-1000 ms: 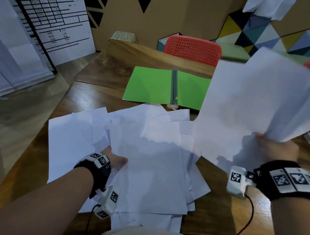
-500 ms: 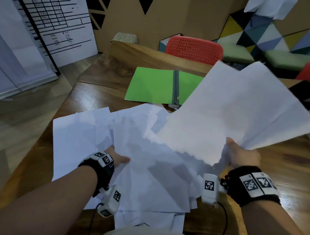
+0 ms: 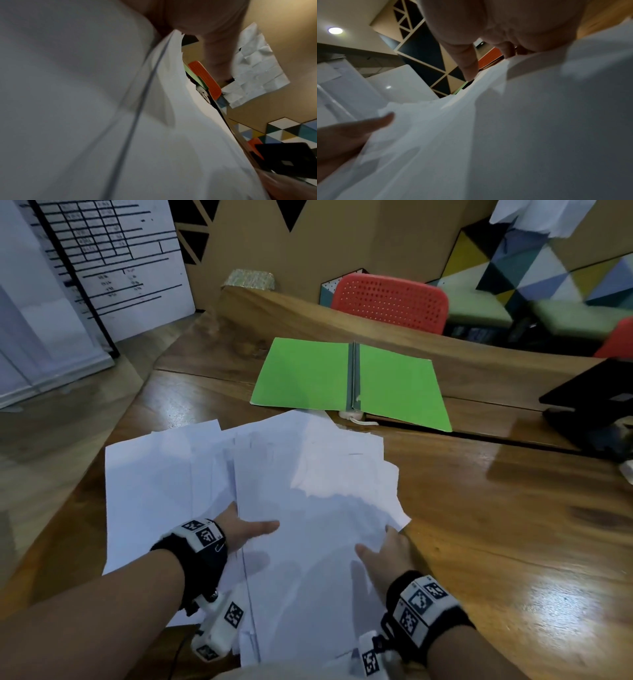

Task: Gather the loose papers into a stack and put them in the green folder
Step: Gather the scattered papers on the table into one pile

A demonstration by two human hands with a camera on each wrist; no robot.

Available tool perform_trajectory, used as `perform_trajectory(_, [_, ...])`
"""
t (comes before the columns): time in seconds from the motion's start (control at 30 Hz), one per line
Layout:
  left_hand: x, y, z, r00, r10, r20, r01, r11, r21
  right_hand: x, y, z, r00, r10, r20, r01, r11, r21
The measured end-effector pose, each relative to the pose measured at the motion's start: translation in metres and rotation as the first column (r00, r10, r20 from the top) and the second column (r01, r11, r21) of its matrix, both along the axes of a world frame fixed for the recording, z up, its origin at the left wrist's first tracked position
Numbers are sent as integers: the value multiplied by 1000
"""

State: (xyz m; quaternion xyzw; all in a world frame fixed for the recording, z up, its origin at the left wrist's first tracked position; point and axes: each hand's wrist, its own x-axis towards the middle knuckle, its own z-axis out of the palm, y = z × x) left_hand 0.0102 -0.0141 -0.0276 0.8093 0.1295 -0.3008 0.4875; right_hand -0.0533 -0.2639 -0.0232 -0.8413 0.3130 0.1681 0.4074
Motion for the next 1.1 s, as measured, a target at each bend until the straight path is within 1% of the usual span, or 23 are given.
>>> perform_trajectory(0.07, [-6, -10, 5, 1000, 23, 20, -24, 999, 27, 0, 0, 0, 997, 79, -16, -79, 997, -21])
perform_trajectory(0.1, [-9, -13, 7, 998, 55, 37, -56, 998, 25, 2, -6, -4, 996, 86, -13, -87, 995, -58])
perform_trajectory(0.13, [-11, -13, 11, 995, 80, 57, -78, 996, -32, 3, -14, -4, 998, 55, -7, -55, 995, -88])
perform_trajectory(0.2, [-17, -10, 26, 991, 115, 65, -96, 964, -246, 5, -31, 0, 994, -84, 67, 89, 993, -83])
perform_trajectory(0.23, [-20, -6, 35, 990, 124, 66, -92, 927, -364, 6, -42, 2, 981, -137, 135, 143, 989, -33])
perform_trajectory(0.27, [-22, -2, 44, 989, 129, 69, -83, 886, -456, 7, -50, 7, 960, -192, 203, 177, 980, 89])
perform_trajectory(0.3, [-22, 2, 50, 987, 139, 77, -82, 858, -507, 7, -56, 13, 939, -234, 252, 168, 952, 256])
perform_trajectory(0.33, [-20, 5, 52, 984, 158, 78, -95, 850, -517, 8, -59, 15, 927, -257, 273, 141, 914, 379])
perform_trajectory(0.4, [-14, 9, 50, 986, 162, 50, -119, 870, -479, 9, -59, 19, 936, -213, 279, 63, 884, 462])
perform_trajectory(0.47, [-12, 7, 46, 997, 75, -19, -77, 910, -408, 11, -54, 14, 951, -178, 251, 27, 861, 508])
perform_trajectory(0.53, [-12, -2, 42, 999, -52, -9, 48, 965, -257, 13, -43, 13, 962, -181, 204, 44, 842, 538])
perform_trajectory(0.6, [-13, -11, 37, 996, -93, 3, 93, 993, -72, 13, -34, 13, 962, -214, 171, 86, 829, 552])
perform_trajectory(0.63, [-15, -11, 38, 996, -93, 7, 93, 995, -29, 14, -34, 9, 958, -240, 155, 116, 822, 557])
perform_trajectory(0.67, [-15, -10, 38, 996, -88, 8, 88, 996, -28, 14, -35, 7, 951, -270, 149, 147, 822, 551])
perform_trajectory(0.7, [-16, -8, 37, 996, -85, 12, 86, 994, -73, 15, -38, 6, 941, -299, 160, 174, 830, 530])
perform_trajectory(0.77, [-17, 0, 31, 999, -29, 25, 33, 984, -176, 18, -50, 7, 924, -312, 222, 213, 901, 378])
perform_trajectory(0.83, [-14, 11, 21, 997, 78, 2, -75, 968, -241, 23, -67, 12, 912, -325, 250, 269, 934, 235])
perform_trajectory(0.87, [-13, 15, 18, 994, 110, -19, -111, 954, -277, 24, -73, 16, 903, -339, 264, 279, 930, 239])
perform_trajectory(0.9, [-12, 16, 20, 992, 125, -29, -127, 946, -299, 26, -79, 18, 898, -348, 270, 264, 916, 303])
perform_trajectory(0.97, [-11, 16, 20, 989, 144, -43, -150, 938, -312, 29, -85, 25, 914, -317, 254, 154, 849, 506])
perform_trajectory(1.0, [-10, 15, 20, 987, 152, -51, -161, 928, -337, 29, -83, 28, 931, -287, 225, 111, 811, 575])
perform_trajectory(1.07, [-11, 11, 21, 990, 123, -65, -138, 923, -358, 29, -76, 27, 953, -228, 197, 56, 777, 627])
perform_trajectory(1.1, [-13, 6, 25, 994, 81, -67, -99, 935, -342, 29, -70, 25, 957, -216, 193, 57, 794, 605])
